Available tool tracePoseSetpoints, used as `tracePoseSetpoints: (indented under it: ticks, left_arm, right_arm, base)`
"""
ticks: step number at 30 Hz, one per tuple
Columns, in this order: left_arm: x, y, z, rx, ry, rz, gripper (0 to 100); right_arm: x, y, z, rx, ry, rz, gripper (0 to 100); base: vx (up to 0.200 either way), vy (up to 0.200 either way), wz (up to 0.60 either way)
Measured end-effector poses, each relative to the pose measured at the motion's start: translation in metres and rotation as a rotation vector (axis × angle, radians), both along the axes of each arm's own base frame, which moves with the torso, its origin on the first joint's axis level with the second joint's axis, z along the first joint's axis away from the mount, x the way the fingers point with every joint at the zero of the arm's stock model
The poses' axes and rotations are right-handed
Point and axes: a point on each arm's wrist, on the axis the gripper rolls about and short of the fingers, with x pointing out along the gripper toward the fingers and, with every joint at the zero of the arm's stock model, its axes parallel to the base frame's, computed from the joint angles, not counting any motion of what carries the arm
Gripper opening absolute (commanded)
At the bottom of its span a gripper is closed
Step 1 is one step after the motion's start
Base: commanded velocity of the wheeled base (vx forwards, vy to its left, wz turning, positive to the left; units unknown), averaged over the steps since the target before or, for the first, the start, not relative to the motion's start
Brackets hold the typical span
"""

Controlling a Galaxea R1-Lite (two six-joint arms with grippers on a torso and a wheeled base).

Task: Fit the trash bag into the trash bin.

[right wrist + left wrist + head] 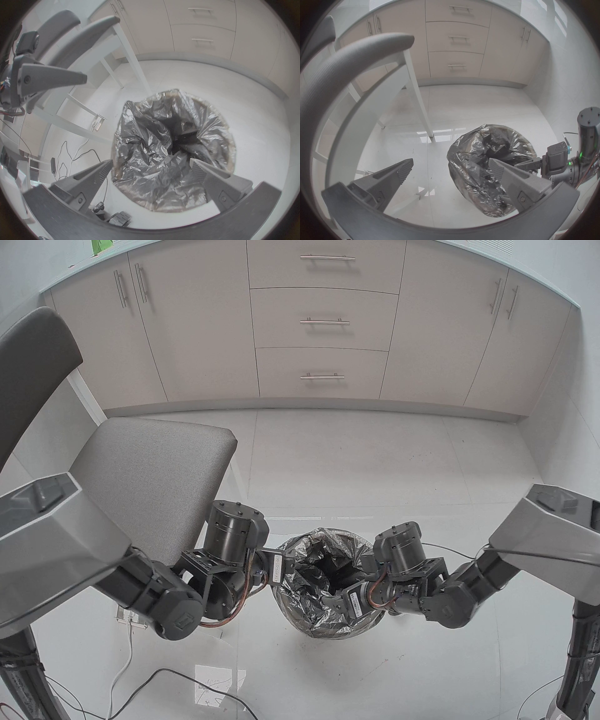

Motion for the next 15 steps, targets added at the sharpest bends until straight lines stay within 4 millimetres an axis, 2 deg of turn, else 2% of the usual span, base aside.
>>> tracePoseSetpoints:
  ticks: [8,15]
  left_arm:
    - [-0.032,0.020,0.048,-0.083,-0.094,-0.027,100]
    - [-0.065,0.052,0.069,-0.113,-0.126,-0.010,100]
  right_arm:
    - [-0.027,-0.027,0.046,0.028,-0.066,-0.085,100]
    - [-0.027,-0.066,0.084,0.055,-0.164,-0.255,100]
  base:
    - [0.000,0.000,0.00]
    - [0.000,0.000,0.00]
